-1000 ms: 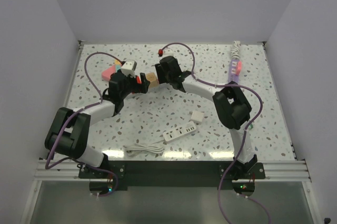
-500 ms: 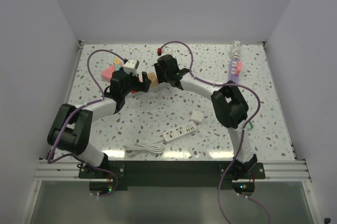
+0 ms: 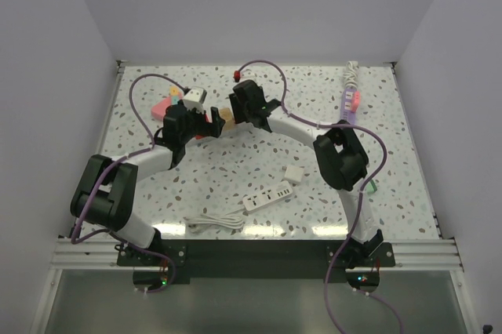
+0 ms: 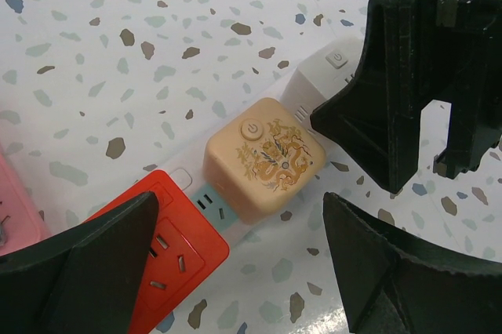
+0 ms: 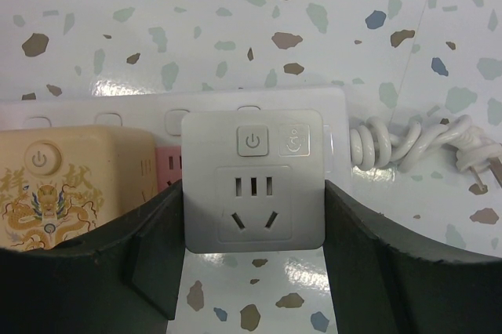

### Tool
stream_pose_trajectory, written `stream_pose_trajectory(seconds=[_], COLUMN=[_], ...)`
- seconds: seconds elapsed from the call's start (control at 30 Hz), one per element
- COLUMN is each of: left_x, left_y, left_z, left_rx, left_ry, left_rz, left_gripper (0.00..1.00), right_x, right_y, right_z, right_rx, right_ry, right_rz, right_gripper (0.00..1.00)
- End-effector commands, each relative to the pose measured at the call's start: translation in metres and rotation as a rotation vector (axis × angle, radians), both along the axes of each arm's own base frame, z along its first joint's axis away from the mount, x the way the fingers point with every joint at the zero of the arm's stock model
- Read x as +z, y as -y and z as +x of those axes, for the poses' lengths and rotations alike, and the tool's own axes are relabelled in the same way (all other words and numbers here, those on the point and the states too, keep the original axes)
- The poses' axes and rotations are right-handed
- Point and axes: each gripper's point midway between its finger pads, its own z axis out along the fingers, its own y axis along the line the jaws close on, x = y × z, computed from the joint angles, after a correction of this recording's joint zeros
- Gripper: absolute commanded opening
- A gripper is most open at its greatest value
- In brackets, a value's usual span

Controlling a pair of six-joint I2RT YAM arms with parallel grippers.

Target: Insert the plug

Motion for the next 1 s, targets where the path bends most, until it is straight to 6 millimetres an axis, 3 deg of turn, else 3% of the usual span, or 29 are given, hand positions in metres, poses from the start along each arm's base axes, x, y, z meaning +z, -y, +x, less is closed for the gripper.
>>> stream_pose_trajectory(seconds=[0.0, 0.03, 0.17, 0.3, 0.37, 0.4, 0.43, 0.53, 0.57, 0.6, 0.63, 0.7, 0.77, 0.8, 0.87, 0.9, 0.97], left_x=[-0.005, -0.005, -0.013, -0.016, -0.013, -0.013, -0.013, -0.012, -0.014, -0.014, -0.014, -0.015, -0.012, -0.009, 0.007, 0.015, 0.042], left_y=[-0.001, 0.0, 0.0, -0.001, -0.002, -0.002, -0.003, -0.003, -0.003, -0.003, -0.004, -0.004, -0.005, -0.005, -0.004, -0.004, 0.002], left_z=[-0.001, -0.001, 0.002, 0.004, 0.006, 0.006, 0.007, 0.009, 0.01, 0.01, 0.011, 0.012, 0.014, 0.015, 0.014, 0.012, 0.002], left_rx=[-0.011, -0.012, -0.013, -0.003, 0.004, 0.006, 0.01, 0.015, 0.016, 0.017, 0.02, 0.023, 0.026, 0.026, 0.019, 0.016, -0.012], left_ry=[-0.026, -0.025, -0.048, -0.056, -0.047, -0.049, -0.048, -0.046, -0.049, -0.049, -0.05, -0.049, -0.035, -0.023, 0.041, 0.07, 0.171], left_rz=[0.007, 0.006, 0.013, 0.02, 0.021, 0.022, 0.023, 0.029, 0.03, 0.03, 0.032, 0.034, 0.038, 0.041, 0.032, 0.029, 0.017], left_gripper=[0.91, 0.91, 0.91, 0.91, 0.91, 0.91, 0.91, 0.91, 0.91, 0.91, 0.91, 0.91, 0.91, 0.91, 0.91, 0.91, 0.91], right_x=[-0.133, -0.13, -0.101, -0.066, -0.038, -0.027, -0.001, 0.03, 0.045, 0.058, 0.065, 0.082, 0.086, 0.102, 0.104, 0.122, 0.115], right_y=[0.043, 0.041, 0.032, 0.024, 0.019, 0.015, 0.011, 0.009, 0.013, 0.012, 0.015, 0.022, 0.03, 0.035, 0.049, 0.057, 0.075], right_z=[-0.114, -0.113, -0.093, -0.07, -0.061, -0.056, -0.053, -0.051, -0.055, -0.054, -0.055, -0.061, -0.067, -0.07, -0.079, -0.082, -0.089], right_rx=[0.06, 0.062, 0.056, 0.049, 0.056, 0.06, 0.069, 0.091, 0.096, 0.103, 0.106, 0.111, 0.105, 0.1, 0.082, 0.068, 0.043], right_ry=[-0.487, -0.481, -0.398, -0.299, -0.234, -0.197, -0.144, -0.056, -0.029, 0.006, 0.021, 0.054, 0.065, 0.096, 0.114, 0.154, 0.152], right_rz=[-0.246, -0.242, -0.212, -0.155, -0.114, -0.086, -0.05, 0.015, 0.035, 0.057, 0.057, 0.072, 0.066, 0.083, 0.072, 0.098, 0.09], right_gripper=[0.0, 0.01, 0.33, 0.5, 0.63, 0.65, 0.65, 0.74, 0.8, 0.93, 0.97, 0.99, 0.99, 0.99, 0.99, 0.99, 0.99])
